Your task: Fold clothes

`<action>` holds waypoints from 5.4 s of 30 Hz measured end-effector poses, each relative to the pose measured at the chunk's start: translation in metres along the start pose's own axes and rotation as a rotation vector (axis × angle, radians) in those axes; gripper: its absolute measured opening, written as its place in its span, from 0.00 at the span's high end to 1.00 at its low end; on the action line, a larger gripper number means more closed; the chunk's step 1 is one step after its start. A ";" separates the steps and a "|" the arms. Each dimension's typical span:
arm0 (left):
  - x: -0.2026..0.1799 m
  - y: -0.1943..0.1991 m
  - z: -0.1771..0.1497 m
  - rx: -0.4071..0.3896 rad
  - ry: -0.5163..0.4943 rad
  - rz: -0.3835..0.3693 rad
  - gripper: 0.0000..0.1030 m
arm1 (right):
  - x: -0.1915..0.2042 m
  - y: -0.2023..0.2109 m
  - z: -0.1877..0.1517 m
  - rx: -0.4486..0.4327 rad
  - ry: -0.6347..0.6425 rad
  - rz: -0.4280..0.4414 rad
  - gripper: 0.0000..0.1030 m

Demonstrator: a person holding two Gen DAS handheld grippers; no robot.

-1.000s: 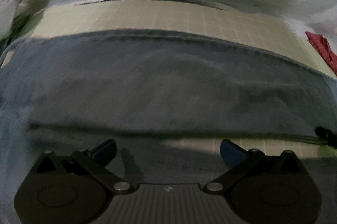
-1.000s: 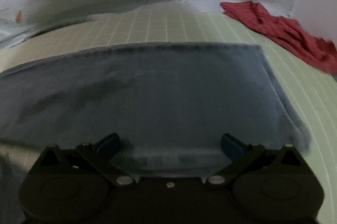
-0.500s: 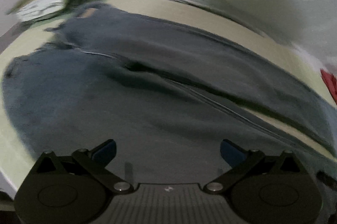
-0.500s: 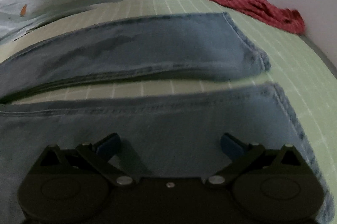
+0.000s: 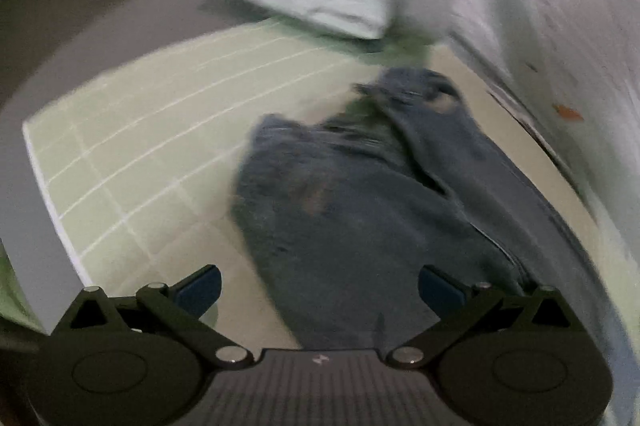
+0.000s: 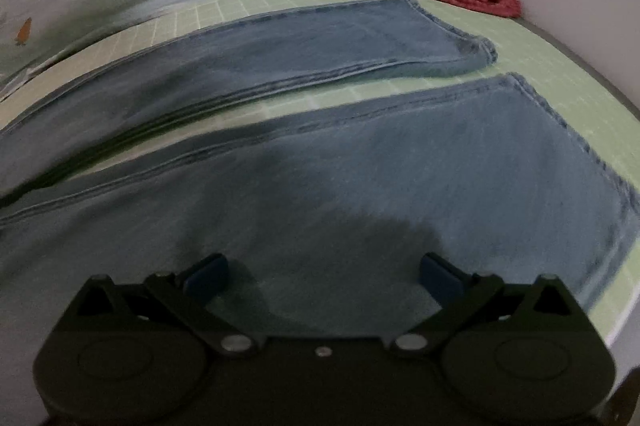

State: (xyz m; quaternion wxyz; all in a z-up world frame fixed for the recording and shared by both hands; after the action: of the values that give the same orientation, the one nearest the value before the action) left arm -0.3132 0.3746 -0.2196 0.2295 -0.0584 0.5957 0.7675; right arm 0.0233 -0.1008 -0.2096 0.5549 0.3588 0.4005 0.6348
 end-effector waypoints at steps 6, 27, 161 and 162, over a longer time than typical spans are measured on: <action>0.049 -0.017 0.035 0.054 0.197 -0.254 0.01 | 0.038 0.013 -0.030 -0.028 -0.091 -0.051 0.00; -0.114 0.006 0.019 -0.046 -0.519 -0.408 0.70 | 0.066 0.029 -0.062 0.045 -0.074 -0.040 0.00; -0.213 -0.001 -0.221 0.092 -0.492 0.073 0.15 | -0.195 0.007 -0.007 -0.116 -0.058 0.192 0.00; -0.211 0.001 -0.223 0.091 -0.489 0.081 0.15 | -0.196 0.005 -0.005 -0.124 -0.053 0.189 0.00</action>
State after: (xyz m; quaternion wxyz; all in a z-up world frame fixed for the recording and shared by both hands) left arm -0.1671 0.1047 -0.2052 0.3384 0.1634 0.5582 0.7398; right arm 0.0413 -0.2958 -0.2095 0.5241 0.3767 0.3099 0.6982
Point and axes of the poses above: each gripper's, at about its wrist camera, not at the fingertips, and y roughly against the way its jaws point, x to its left, z to its top, the point moved 5 cm from there along -y, roughly the way its jaws point, and after that the axes turned 13 degrees about x, right-handed, at the moved point
